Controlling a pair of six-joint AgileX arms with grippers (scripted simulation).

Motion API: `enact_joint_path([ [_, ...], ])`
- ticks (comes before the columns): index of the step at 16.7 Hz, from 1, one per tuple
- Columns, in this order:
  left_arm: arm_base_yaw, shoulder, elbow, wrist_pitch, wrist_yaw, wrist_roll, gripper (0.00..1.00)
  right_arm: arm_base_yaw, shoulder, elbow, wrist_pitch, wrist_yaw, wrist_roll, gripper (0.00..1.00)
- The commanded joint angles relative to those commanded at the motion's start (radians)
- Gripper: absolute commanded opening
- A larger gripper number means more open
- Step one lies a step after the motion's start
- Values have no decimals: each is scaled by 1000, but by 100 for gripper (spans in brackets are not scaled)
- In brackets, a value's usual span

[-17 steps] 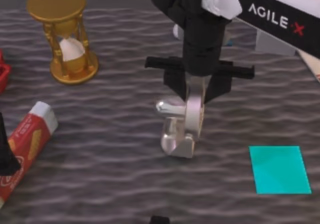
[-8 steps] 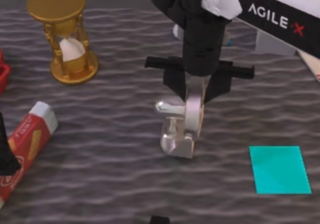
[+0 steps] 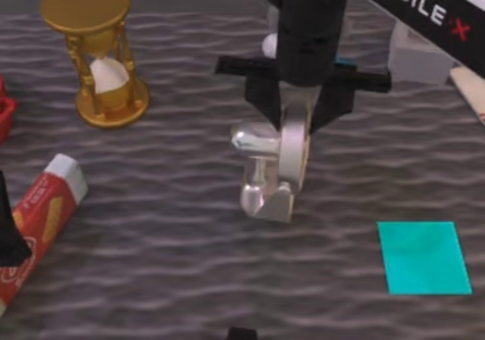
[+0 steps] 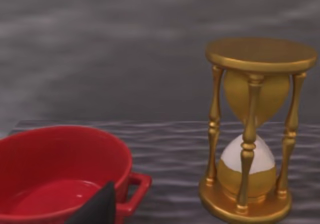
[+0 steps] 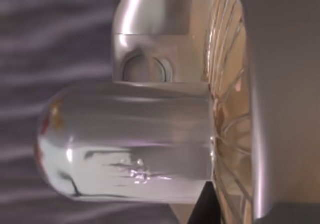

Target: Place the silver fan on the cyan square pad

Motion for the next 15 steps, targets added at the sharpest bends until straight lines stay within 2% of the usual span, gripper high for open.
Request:
enact_joint_path([
  [3,0,0,0,0,0,0,100,2,11,61,-56,0,-2,0],
  [9,0,0,0,0,0,0,100,-6,-2,48,-51,0,13,0],
  [12,0,0,0,0,0,0,100,-25,-63,-45,-34,0,110,0],
  [15,0,0,0,0,0,0,100,-58,-174,-200,1,0,283,0],
])
